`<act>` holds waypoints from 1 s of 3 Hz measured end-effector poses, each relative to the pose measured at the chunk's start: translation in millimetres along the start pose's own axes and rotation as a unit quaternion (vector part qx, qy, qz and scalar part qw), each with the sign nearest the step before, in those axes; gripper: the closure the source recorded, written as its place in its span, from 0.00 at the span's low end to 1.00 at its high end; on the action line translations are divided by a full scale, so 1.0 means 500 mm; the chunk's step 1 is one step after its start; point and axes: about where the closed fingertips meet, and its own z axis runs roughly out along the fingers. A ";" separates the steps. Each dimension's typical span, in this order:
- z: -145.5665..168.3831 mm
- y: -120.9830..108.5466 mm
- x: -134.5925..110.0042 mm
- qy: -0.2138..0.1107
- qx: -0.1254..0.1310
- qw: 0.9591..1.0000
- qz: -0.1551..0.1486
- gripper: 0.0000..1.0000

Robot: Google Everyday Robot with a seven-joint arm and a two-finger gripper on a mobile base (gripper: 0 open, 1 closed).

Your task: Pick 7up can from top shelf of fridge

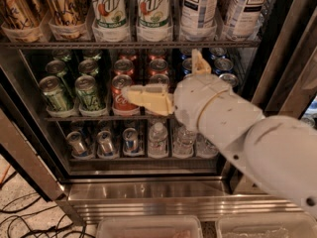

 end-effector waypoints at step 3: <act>0.021 -0.053 -0.049 -0.017 -0.027 0.999 -0.009 0.00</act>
Offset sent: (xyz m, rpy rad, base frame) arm 0.0045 0.0000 0.0077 0.0078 -0.0141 0.0504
